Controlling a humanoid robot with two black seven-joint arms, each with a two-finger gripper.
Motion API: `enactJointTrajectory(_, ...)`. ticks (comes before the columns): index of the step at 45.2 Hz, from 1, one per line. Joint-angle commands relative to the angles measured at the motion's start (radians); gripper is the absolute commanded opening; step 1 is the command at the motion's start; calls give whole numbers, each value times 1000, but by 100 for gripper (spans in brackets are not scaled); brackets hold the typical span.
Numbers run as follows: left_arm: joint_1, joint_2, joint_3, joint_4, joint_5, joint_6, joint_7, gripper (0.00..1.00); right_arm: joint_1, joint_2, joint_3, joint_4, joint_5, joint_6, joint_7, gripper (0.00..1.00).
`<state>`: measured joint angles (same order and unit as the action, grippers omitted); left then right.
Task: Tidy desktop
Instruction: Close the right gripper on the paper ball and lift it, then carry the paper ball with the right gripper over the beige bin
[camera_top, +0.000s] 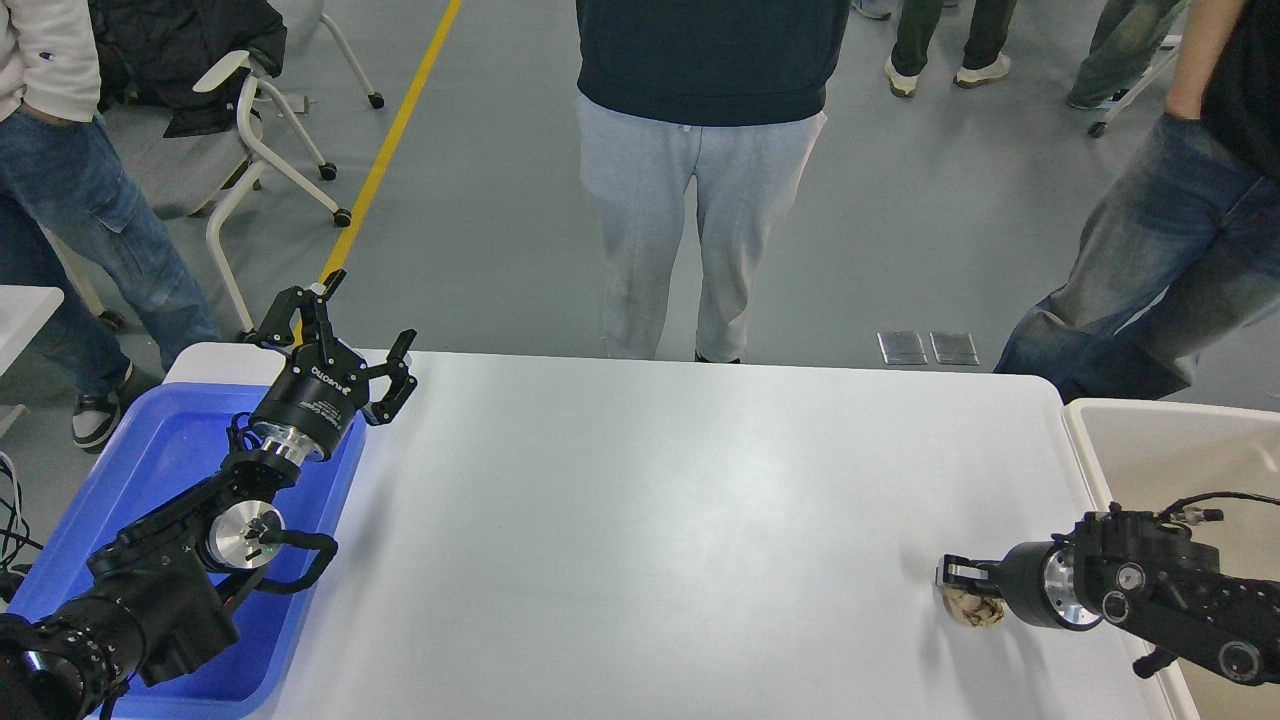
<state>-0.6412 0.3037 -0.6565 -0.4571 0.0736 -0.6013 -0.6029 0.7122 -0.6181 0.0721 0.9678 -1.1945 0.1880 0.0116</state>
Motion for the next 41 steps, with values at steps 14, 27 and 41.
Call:
enactJointTrajectory(14, 0, 0, 0, 0, 0, 0, 0, 100, 23, -67, 12, 34, 39, 7, 33, 0)
enactJointTrajectory(27, 0, 0, 0, 0, 0, 0, 0, 100, 226, -314, 12, 265, 326, 132, 25, 0)
enactJointTrajectory(41, 0, 0, 0, 0, 0, 0, 0, 100, 432, -506, 11, 295, 510, 343, -4, 0)
